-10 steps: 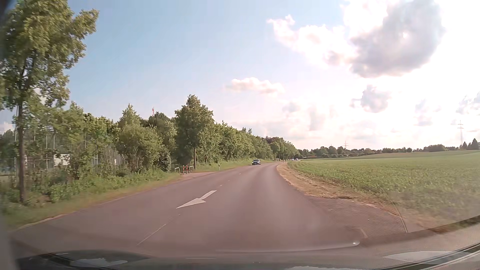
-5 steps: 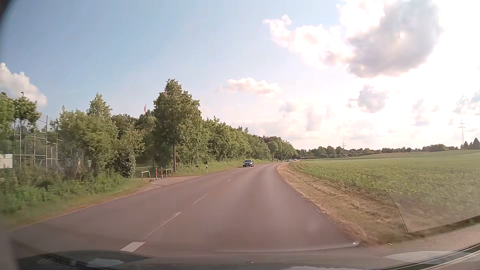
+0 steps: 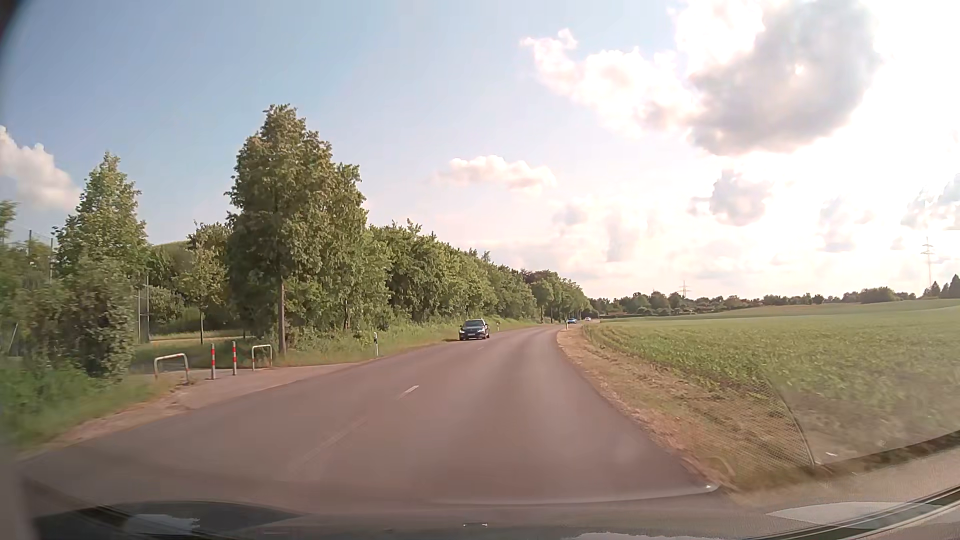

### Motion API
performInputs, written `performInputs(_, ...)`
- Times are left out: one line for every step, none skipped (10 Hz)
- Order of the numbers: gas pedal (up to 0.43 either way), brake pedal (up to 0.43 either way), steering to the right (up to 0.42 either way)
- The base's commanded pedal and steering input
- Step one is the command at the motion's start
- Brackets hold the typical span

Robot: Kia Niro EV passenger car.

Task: Follow the waypoints while adhering to traffic rules and regulations

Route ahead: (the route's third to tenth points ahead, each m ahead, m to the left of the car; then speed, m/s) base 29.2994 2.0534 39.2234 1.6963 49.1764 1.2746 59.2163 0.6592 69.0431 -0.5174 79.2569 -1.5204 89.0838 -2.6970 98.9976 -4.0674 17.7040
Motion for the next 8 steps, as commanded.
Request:
performInputs(0.28,0.012,0.006)
performInputs(0.28,0.012,0.006)
performInputs(0.28,0.012,0.006)
performInputs(0.28,0.012,0.007)
performInputs(0.28,0.012,0.007)
performInputs(0.28,0.012,0.008)
performInputs(0.268,0.012,0.009)
performInputs(0.248,0.012,0.01)
